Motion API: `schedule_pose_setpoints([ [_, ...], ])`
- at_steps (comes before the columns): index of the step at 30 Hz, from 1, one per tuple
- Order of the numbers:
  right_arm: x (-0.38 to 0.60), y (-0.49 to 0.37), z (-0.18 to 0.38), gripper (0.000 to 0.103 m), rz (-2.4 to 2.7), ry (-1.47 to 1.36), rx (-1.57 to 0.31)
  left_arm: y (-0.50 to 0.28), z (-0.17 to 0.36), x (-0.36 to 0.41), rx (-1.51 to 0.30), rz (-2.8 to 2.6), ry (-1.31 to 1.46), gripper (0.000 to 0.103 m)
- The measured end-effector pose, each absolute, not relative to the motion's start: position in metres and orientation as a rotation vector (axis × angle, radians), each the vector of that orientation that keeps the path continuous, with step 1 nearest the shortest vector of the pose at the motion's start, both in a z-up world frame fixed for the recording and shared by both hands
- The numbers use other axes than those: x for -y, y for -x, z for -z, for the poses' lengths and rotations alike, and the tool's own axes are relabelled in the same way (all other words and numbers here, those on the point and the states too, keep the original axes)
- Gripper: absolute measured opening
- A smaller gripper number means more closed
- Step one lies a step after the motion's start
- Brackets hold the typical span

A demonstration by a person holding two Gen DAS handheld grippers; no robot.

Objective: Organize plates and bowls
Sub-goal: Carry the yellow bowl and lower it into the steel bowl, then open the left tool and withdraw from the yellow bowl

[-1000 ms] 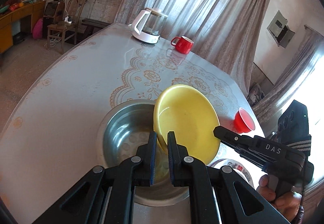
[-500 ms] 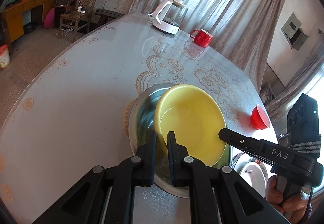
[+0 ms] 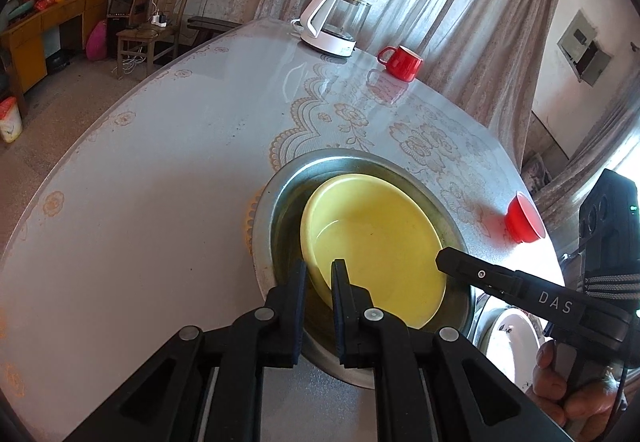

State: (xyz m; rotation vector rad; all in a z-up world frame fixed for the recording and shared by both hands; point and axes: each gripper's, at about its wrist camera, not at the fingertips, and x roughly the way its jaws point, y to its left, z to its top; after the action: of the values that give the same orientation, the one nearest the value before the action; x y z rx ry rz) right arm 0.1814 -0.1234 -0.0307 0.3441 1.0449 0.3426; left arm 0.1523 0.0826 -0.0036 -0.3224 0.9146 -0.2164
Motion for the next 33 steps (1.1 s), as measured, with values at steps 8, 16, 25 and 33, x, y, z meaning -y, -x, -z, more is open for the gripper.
schedule_pose_setpoints([
  [8, 0.124, -0.179, 0.028, 0.016, -0.351, -0.347, -1.026, -0.150, 0.005, -0.081, -0.905, 0.206, 0.315, 0.014],
  [16, 0.128, -0.177, 0.029, 0.016, -0.359, -0.382, -1.013, -0.147, 0.003, -0.078, -0.899, 0.203, 0.302, 0.019],
  [25, 0.140, -0.164, 0.016, 0.022, -0.391, -0.432, -0.953, -0.144, -0.009, -0.064, -0.874, 0.238, 0.279, 0.029],
  [33, 0.174, -0.145, 0.008, 0.028, -0.368, -0.502, -0.914, -0.141, -0.021, -0.035, -0.849, 0.289, 0.209, 0.035],
])
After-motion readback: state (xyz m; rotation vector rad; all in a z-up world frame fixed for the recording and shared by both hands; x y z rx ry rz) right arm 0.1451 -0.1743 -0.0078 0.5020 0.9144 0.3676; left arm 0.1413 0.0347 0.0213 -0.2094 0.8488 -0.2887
